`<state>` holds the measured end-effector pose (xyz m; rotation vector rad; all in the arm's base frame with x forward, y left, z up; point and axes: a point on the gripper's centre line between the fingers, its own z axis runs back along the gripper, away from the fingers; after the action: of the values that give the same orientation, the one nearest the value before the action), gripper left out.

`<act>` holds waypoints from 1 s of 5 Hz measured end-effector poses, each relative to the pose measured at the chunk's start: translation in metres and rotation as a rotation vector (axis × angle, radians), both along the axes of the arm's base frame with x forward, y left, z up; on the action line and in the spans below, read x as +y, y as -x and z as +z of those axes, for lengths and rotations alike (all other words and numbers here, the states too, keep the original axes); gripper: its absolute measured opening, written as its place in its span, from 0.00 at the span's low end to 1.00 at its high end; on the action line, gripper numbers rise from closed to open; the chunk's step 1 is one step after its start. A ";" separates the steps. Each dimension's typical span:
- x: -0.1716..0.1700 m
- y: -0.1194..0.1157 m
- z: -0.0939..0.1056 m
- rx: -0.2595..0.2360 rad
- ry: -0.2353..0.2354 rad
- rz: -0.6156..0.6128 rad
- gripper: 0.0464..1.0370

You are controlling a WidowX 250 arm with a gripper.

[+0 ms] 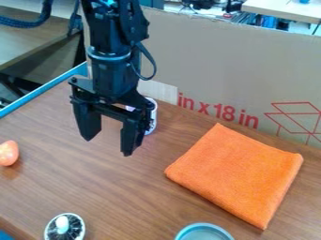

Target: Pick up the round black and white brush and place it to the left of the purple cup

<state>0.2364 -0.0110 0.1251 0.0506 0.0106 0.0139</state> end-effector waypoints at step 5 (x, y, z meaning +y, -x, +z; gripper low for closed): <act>0.005 0.058 -0.040 0.154 -0.098 -0.048 0.96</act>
<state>0.1784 -0.0059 0.0851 0.1496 0.1625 -0.0370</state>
